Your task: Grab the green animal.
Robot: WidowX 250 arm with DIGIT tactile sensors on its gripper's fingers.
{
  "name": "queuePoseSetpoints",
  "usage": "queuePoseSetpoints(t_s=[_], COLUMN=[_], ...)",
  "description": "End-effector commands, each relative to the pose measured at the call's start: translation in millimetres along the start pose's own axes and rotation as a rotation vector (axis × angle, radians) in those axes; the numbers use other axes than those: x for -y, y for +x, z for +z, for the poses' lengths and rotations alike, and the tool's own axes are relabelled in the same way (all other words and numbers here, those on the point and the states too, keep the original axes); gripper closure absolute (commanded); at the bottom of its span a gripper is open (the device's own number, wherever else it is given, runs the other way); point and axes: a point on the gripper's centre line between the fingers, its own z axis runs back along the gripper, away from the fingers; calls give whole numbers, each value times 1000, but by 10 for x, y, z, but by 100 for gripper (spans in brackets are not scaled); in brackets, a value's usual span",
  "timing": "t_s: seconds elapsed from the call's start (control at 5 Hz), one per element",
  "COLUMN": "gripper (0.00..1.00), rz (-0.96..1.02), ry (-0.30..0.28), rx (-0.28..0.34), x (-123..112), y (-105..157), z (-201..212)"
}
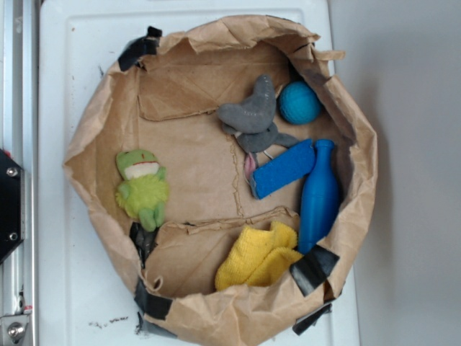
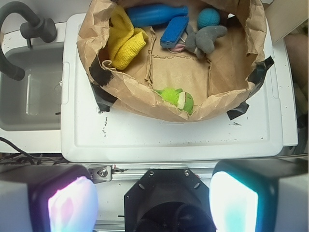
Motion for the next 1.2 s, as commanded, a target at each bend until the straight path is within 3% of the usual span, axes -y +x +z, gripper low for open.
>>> queuePoseSetpoints(t_s=[0.0, 0.2, 0.4, 0.6, 0.8, 1.0], gripper=[0, 0, 0, 0, 0, 0], rz=[0, 52, 167, 387, 638, 896], ry=[0, -17, -12, 46, 63, 74], rx=[0, 50, 36, 26, 18, -108], x=[0, 123, 122, 38, 40, -5], y=[0, 416, 839, 1107, 1084, 937], z=[0, -68, -127, -267, -370, -248])
